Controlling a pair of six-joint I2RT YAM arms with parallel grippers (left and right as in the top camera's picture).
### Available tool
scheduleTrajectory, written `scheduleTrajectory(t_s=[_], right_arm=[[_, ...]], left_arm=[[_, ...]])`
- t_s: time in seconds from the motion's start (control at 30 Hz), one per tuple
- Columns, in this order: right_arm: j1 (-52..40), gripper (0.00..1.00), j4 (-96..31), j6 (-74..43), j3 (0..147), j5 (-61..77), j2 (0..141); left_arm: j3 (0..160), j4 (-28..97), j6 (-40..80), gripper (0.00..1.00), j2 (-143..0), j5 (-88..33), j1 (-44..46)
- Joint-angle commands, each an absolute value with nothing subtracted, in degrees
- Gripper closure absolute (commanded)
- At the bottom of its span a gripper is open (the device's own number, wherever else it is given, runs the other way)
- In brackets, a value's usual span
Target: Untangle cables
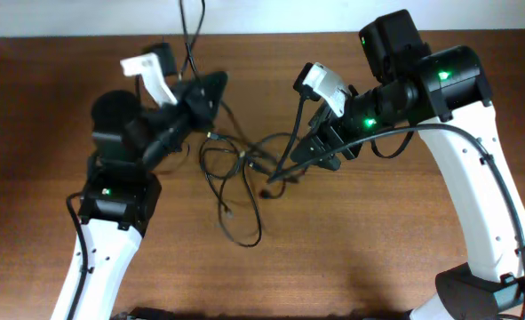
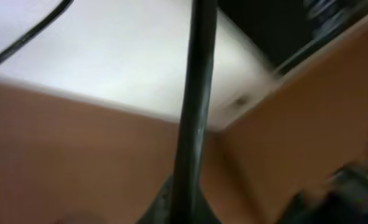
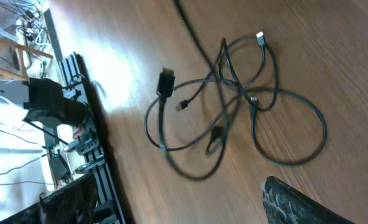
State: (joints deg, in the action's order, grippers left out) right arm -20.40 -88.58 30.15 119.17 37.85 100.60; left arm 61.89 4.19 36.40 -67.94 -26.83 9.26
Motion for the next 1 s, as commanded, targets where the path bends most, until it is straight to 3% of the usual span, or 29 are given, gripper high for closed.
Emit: scheduleTrajectory(t_s=[0.0, 0.03, 0.1, 0.33, 0.4, 0.53, 0.73, 0.83, 0.97], right_arm=[[-20.60, 0.16, -88.44, 24.93, 118.37, 30.72, 100.88], [-20.60, 0.17, -88.44, 24.53, 118.37, 29.91, 100.88], [-20.62, 0.16, -87.64, 24.51, 118.37, 29.93, 100.90], [-20.62, 0.16, -86.19, 23.27, 118.28, 29.98, 101.97], [-20.67, 0.16, -86.04, 23.27, 118.28, 30.17, 102.06], [-20.67, 0.16, -85.89, 23.29, 118.28, 30.48, 102.06], [-20.67, 0.12, -82.63, 23.68, 118.28, 34.52, 103.70], [-20.62, 0.11, -82.21, 23.44, 118.28, 35.33, 106.30], [-19.68, 0.11, -81.14, 20.43, 118.28, 31.14, 106.83]], left_arm=[[62.00, 21.04, 14.39, 1.00, -68.18, -13.87, 9.39], [62.00, 29.30, 11.73, 1.00, -68.93, -4.19, 9.39], [62.00, 35.05, 11.66, 1.00, -70.11, 2.57, 9.39], [81.28, 36.56, 4.08, 1.00, -70.06, -0.14, 11.66], [85.71, 38.83, 0.16, 1.00, -70.06, 4.67, 12.38], [86.63, 43.62, -2.48, 1.00, -70.28, 16.97, 12.36], [87.68, 41.15, -2.42, 1.00, -70.28, 15.18, 13.47], [87.92, 40.66, -3.75, 1.00, -70.87, 15.27, 18.55], [87.92, 52.84, -13.41, 1.00, -78.19, 22.70, 22.85]])
